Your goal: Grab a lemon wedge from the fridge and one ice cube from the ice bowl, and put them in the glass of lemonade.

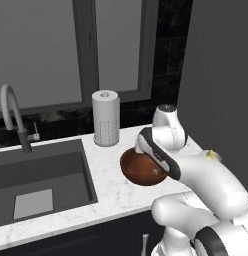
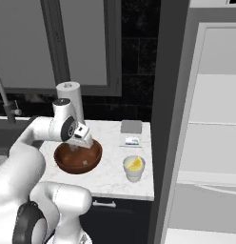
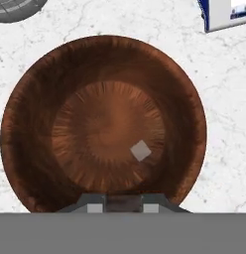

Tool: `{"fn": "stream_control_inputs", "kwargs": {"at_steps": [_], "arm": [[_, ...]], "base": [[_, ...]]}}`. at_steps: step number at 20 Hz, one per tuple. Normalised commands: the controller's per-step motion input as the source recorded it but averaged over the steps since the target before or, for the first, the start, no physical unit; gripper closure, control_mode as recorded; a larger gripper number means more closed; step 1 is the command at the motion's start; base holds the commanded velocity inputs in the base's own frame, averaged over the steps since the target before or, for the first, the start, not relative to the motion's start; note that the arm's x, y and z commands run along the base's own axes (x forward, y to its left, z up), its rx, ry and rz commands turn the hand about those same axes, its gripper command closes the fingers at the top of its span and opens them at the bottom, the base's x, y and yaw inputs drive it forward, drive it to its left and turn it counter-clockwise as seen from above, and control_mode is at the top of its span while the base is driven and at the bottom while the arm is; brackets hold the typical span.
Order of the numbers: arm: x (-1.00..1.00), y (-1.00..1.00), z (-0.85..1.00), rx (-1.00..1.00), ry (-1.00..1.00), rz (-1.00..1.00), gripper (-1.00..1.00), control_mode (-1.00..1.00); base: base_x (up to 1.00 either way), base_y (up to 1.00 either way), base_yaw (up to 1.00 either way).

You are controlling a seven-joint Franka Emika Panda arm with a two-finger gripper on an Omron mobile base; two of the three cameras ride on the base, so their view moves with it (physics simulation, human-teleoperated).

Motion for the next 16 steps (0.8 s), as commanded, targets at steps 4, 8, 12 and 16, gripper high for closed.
{"fn": "stream_control_inputs", "kwargs": {"at_steps": [4,8,12,16], "arm": [[-0.48,-0.98,0.81,-0.15,-0.04,-0.10,1.00,-1.00],[-0.34,-1.00,0.36,-0.11,0.01,-0.16,1.00,-1.00],[-0.14,-1.00,0.41,-0.04,0.06,-0.24,1.00,-1.00],[-0.09,-0.80,0.59,0.00,0.00,-0.29,1.00,-1.00]], "base": [[0.00,0.00,0.00],[0.00,0.00,0.00],[0.00,0.00,0.00],[0.00,0.00,0.00]]}}
